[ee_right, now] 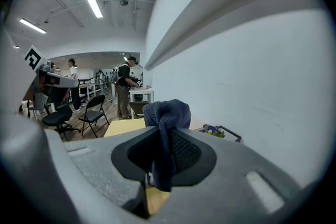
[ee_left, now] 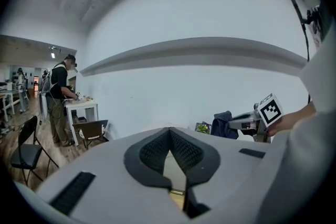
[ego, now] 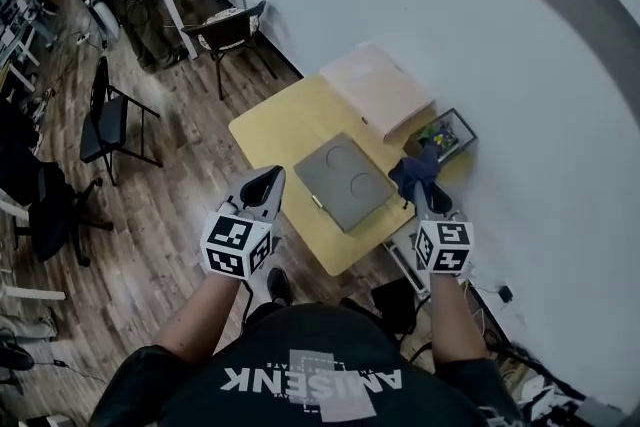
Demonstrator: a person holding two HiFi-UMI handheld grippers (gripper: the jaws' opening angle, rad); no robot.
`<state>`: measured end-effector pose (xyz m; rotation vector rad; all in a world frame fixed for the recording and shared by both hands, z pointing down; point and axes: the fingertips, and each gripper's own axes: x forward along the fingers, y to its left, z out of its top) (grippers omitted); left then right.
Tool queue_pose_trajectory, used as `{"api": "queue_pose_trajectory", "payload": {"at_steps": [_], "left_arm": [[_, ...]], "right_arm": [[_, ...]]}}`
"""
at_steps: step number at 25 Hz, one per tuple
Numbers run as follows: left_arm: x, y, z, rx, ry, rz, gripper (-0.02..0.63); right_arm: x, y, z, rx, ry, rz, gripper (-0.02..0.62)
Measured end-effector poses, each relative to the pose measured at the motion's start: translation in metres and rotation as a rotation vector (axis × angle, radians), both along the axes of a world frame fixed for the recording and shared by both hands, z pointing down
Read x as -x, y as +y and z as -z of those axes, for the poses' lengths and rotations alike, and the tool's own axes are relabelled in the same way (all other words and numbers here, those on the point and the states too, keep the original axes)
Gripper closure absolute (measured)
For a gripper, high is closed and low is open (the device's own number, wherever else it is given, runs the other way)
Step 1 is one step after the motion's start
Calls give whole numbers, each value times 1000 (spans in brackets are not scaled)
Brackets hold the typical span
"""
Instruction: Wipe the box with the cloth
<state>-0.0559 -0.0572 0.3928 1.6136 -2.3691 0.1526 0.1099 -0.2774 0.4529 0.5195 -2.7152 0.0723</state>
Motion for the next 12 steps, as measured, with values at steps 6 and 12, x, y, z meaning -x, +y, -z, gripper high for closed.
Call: {"api": "queue_pose_trajectory", "payload": {"at_steps": [6,12], "left_arm": [[0,-7,-34,72,36,-154,604],[0,-10,-57,98,56,-142,604]], "right_arm": [[2,-8,-47,35,81,-118,535],[-7,-23,-95,119,103,-202,535]]}}
